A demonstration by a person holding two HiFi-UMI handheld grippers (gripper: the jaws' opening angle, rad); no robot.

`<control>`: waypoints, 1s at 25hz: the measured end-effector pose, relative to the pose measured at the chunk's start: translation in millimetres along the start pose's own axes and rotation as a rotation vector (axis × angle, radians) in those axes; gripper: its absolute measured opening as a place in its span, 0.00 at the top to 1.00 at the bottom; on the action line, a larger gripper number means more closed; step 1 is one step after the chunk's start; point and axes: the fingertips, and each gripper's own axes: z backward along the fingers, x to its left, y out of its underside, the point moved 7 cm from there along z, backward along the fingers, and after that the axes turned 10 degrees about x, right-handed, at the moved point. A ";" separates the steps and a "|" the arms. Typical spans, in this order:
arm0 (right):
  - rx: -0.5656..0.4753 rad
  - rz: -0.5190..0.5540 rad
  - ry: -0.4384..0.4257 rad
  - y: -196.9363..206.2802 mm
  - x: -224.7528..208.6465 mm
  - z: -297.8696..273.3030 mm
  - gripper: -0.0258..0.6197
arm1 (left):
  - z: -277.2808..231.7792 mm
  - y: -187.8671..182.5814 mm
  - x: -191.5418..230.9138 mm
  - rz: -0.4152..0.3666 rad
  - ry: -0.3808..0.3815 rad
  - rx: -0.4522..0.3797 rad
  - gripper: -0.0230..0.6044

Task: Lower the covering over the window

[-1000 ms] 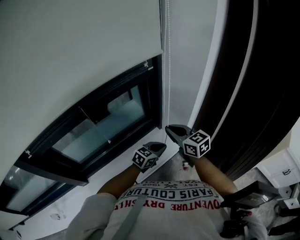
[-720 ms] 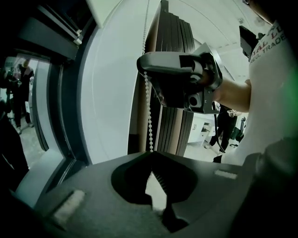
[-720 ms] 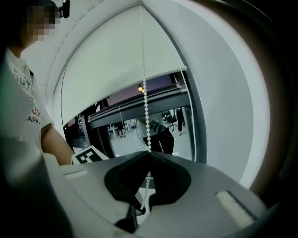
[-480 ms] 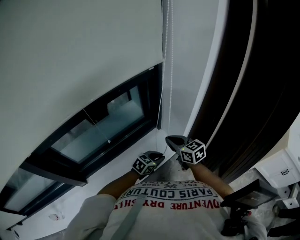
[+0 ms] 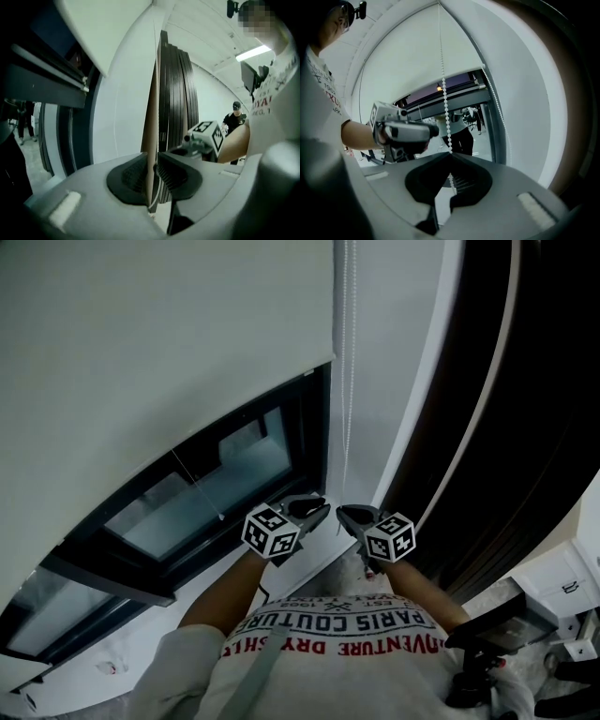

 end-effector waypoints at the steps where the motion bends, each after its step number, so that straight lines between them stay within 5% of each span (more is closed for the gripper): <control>1: -0.001 -0.001 0.003 0.4 -1.3 0.4 0.95 | 5.1 -16.4 -0.6 -0.002 0.008 -0.038 0.85; 6: -0.007 -0.006 0.009 1.0 -5.7 3.4 0.95 | 22.0 -99.7 -5.7 -0.045 0.022 -0.192 0.80; 12: -0.019 -0.011 0.012 2.5 -5.3 5.2 0.95 | 24.0 -171.7 -7.5 -0.085 -0.012 -0.264 0.79; 19: -0.021 -0.012 0.021 2.6 -6.1 9.0 0.95 | 26.9 -202.5 -9.5 -0.115 -0.029 -0.272 0.80; 21: -0.026 -0.013 0.023 2.1 -6.3 9.9 0.95 | 24.6 -202.0 -9.5 -0.108 -0.029 -0.276 0.91; 25: -0.029 -0.008 0.022 -0.7 -6.4 9.2 0.95 | 24.5 -201.3 -10.5 -0.102 -0.033 -0.289 0.95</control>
